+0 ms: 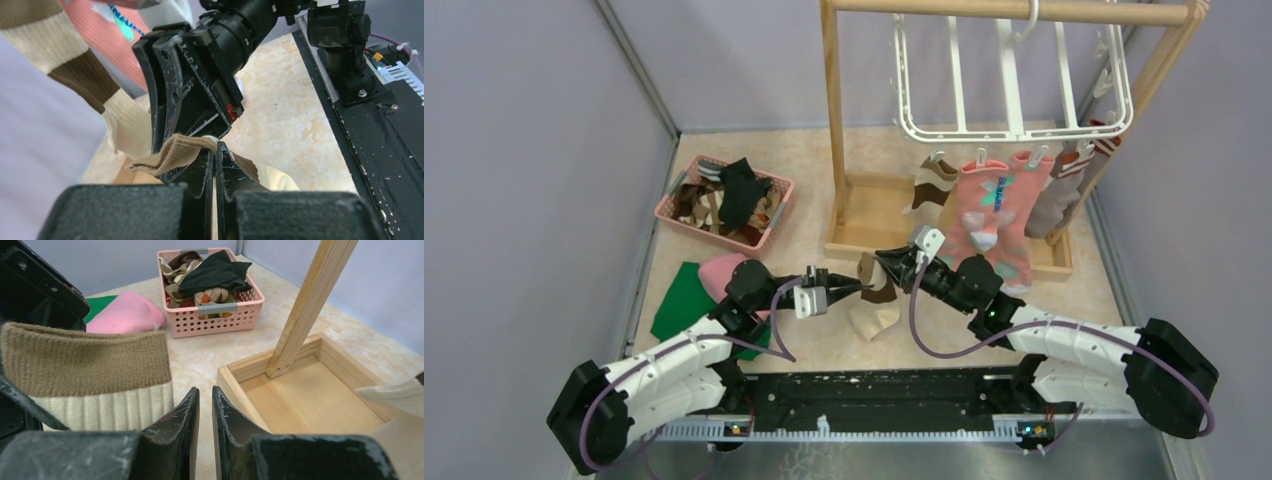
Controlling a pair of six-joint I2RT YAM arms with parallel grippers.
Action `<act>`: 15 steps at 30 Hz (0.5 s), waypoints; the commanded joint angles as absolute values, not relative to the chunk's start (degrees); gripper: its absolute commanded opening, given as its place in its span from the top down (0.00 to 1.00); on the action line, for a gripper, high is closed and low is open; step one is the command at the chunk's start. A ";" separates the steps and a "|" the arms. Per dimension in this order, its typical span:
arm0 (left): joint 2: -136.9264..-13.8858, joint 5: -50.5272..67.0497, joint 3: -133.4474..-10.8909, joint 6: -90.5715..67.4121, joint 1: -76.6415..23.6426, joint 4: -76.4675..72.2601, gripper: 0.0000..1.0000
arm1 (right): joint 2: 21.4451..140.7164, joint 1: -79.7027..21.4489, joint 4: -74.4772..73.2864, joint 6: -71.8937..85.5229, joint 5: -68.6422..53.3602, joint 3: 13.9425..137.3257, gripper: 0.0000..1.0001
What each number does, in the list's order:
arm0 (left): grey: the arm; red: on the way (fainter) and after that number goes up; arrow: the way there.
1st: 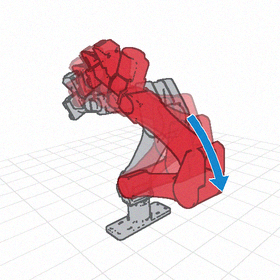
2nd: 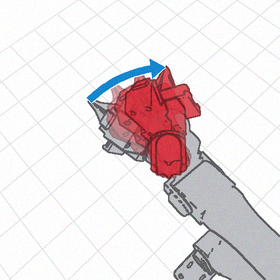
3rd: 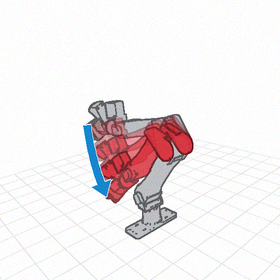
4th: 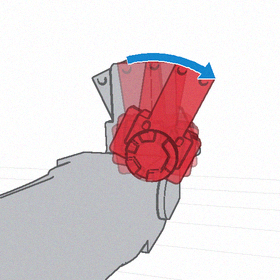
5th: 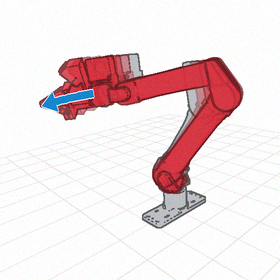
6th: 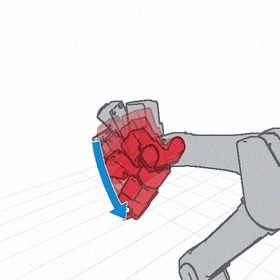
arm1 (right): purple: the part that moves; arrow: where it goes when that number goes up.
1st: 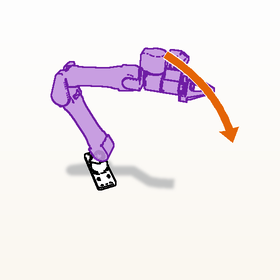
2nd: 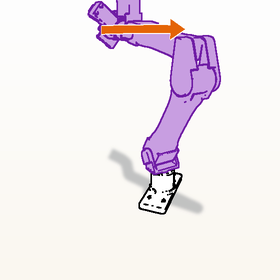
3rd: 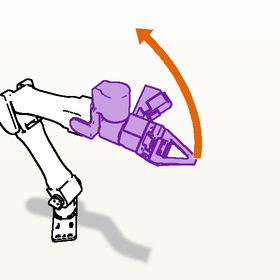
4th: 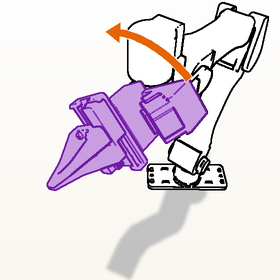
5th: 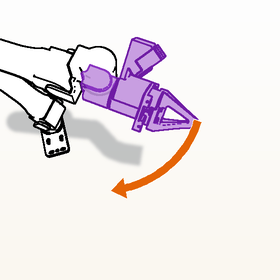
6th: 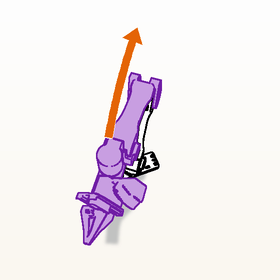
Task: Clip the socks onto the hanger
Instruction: Adjust the sock.
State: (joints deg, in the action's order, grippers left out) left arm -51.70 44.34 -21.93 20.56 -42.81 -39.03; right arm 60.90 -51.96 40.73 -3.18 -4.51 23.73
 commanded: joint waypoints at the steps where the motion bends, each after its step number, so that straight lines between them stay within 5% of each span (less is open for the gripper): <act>1: -50.72 50.61 -21.39 27.67 -43.07 -43.29 1.00 | 61.84 -52.44 45.74 -1.09 -7.91 26.36 0.85; 15: -63.16 58.73 -30.09 29.04 -43.24 -39.53 1.00 | 63.50 -56.70 42.59 -10.28 -17.00 27.90 0.83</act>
